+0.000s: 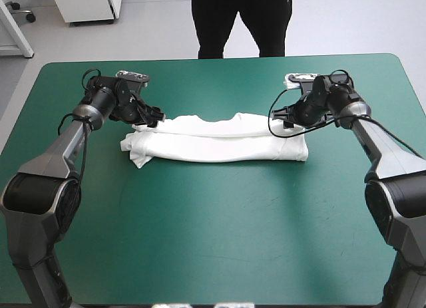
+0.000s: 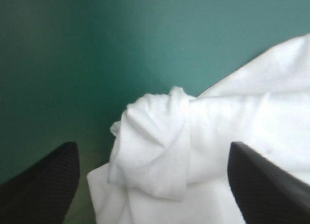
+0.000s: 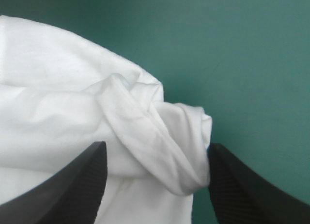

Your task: Fold the cloth

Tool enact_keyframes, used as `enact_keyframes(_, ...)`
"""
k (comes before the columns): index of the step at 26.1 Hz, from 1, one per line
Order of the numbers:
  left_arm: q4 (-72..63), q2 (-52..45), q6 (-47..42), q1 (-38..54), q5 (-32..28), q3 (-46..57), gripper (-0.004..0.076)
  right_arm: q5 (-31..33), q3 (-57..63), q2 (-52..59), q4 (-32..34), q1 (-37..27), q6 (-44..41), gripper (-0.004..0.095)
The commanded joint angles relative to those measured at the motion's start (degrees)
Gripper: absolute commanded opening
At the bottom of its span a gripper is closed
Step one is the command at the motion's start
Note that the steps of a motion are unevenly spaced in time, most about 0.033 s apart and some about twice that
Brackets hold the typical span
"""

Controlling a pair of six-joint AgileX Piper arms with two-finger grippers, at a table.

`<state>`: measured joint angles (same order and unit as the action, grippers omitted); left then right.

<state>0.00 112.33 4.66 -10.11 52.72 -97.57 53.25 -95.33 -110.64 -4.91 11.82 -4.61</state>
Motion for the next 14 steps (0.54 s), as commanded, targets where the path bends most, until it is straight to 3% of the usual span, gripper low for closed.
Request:
enact_keyframes(1,-1.2,-6.4,1.1,-0.1,0.1,-3.0,0.0637,0.2,-2.2,7.0,0.7,-0.4,0.8,0.0557)
enact_keyframes(4,-4.0,-8.5,1.6,-0.1,0.3,-3.0,0.0591,1.5,-2.2,9.9,1.2,-0.4,0.8,0.0515)
enact_keyframes(6,-6.4,-9.3,2.8,-0.4,0.7,-3.1,0.0478,2.4,-2.2,11.7,1.5,-0.4,0.8,0.0509)
enact_keyframes(11,-10.2,-9.7,7.4,-4.3,2.1,-3.1,-0.0006,4.3,-2.2,14.1,1.8,-0.4,0.8,0.0509)
enact_keyframes(14,-11.2,-9.4,8.5,-11.0,-1.5,-3.1,-0.0009,5.6,-2.2,14.1,1.3,-0.4,0.1,0.0509)
